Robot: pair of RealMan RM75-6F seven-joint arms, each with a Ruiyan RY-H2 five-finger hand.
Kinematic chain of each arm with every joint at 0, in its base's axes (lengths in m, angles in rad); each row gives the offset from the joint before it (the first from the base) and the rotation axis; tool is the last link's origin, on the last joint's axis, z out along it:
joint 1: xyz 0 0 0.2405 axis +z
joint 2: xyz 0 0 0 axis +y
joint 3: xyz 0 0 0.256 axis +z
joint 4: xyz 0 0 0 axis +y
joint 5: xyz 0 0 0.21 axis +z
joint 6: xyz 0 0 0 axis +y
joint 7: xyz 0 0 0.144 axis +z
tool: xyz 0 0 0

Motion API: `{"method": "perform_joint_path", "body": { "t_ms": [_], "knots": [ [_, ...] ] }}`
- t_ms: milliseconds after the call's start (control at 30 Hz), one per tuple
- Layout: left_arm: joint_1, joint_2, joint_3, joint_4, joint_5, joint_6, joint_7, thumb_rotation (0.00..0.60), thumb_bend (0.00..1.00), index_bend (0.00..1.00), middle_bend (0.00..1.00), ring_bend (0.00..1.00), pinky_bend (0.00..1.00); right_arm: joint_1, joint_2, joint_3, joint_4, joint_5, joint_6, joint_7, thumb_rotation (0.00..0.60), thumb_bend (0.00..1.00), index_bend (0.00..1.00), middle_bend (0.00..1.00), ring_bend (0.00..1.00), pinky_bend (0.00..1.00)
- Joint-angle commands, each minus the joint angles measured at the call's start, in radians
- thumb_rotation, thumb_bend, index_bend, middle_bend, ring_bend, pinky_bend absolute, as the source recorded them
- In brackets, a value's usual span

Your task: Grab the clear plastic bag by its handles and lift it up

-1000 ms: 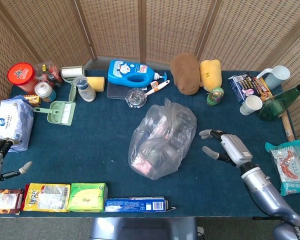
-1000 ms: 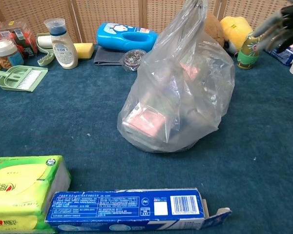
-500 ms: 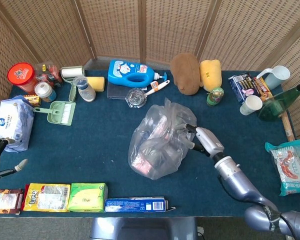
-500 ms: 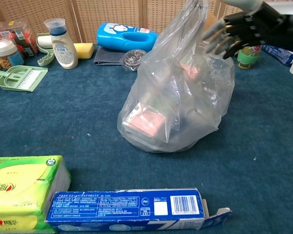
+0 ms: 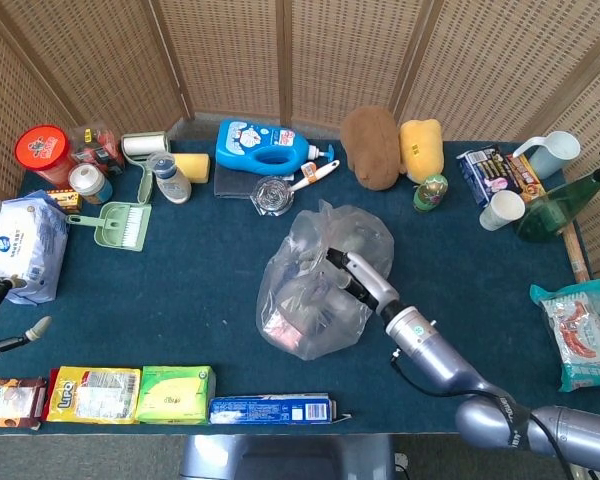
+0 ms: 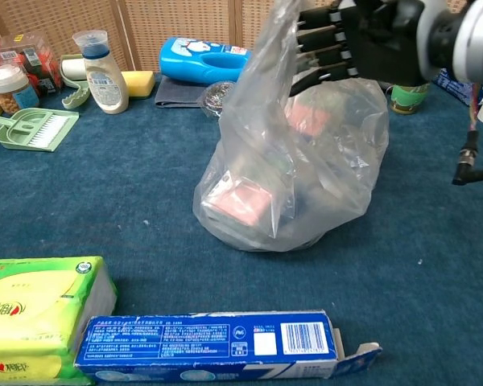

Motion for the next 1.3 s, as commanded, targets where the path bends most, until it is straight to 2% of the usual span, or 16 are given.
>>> {"method": "perform_joint_path", "body": {
  "t_ms": [33,367,633,1033,1300],
  "knots": [
    [0.002,-0.002,0.0,0.005,-0.001,0.004,-0.006,0.0,0.16,0.32,0.36,0.31,0.13,0.03,-0.012,0.018,-0.01,0.018,-0.027,0.011,0.0,0.17,0.27,0.31,0.26,0.21],
    [0.011,-0.006,0.003,0.026,-0.008,0.007,-0.027,0.0,0.16,0.32,0.36,0.31,0.13,0.063,-0.042,0.081,-0.027,0.115,-0.061,0.111,0.0,0.18,0.28,0.31,0.26,0.21],
    [0.01,-0.013,0.005,0.04,-0.006,0.003,-0.038,0.0,0.16,0.32,0.36,0.31,0.13,0.06,-0.039,0.135,-0.024,0.158,-0.044,0.166,0.0,0.17,0.28,0.32,0.27,0.21],
    [0.012,-0.017,0.007,0.052,-0.006,0.006,-0.047,0.001,0.16,0.32,0.36,0.31,0.13,0.097,-0.086,0.088,0.034,0.172,0.004,0.079,0.0,0.17,0.28,0.32,0.27,0.21],
    [0.013,-0.017,0.009,0.051,-0.007,0.003,-0.044,0.0,0.16,0.32,0.36,0.31,0.13,0.143,-0.137,0.099,0.085,0.234,-0.027,0.085,0.0,0.17,0.29,0.32,0.29,0.21]
  ]
}}
